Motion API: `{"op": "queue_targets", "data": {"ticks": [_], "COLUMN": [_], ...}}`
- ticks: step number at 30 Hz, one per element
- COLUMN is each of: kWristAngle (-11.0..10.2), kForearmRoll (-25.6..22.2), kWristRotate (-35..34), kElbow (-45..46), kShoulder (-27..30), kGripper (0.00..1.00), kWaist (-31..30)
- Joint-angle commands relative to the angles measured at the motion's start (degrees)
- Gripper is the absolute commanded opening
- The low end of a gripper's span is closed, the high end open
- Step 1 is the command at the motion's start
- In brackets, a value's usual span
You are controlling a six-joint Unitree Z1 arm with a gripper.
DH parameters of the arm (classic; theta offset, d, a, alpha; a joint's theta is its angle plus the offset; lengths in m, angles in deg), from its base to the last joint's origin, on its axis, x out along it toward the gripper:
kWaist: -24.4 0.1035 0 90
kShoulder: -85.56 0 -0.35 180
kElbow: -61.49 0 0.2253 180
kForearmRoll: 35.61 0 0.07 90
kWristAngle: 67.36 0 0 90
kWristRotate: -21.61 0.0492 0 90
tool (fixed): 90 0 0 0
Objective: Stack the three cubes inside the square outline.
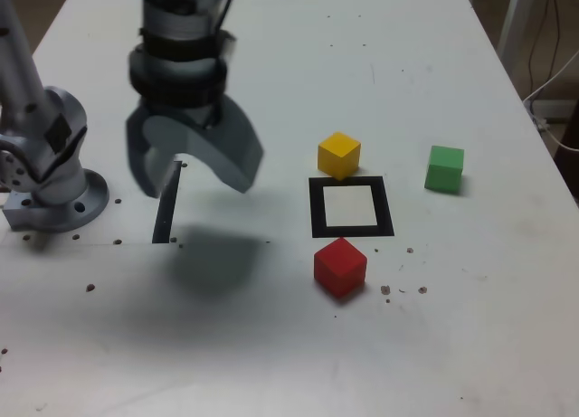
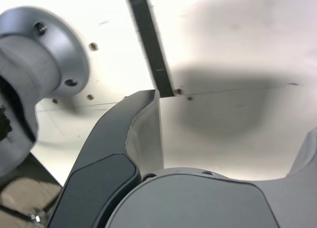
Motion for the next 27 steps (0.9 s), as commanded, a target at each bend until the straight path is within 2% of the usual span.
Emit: {"op": "queue_targets", "data": {"ticks": [1,8,17,27], "kWristAngle": [-1.1,-3.8,-7.3,-9.5], "kForearmRoll": [-0.1,0.1,1.4,2.3], "kWristRotate": [1.2,6.8,15.3,18.6], "kElbow": [-3.5,-11.4,-14.7,-19.1], "kShoulder": [-2.1,-6.6,-10.8,-17.2], "kGripper": [1.0,1.0,1.0,0.99], "kWaist": [-2.4,-6.6,-8.5,-8.5]}}
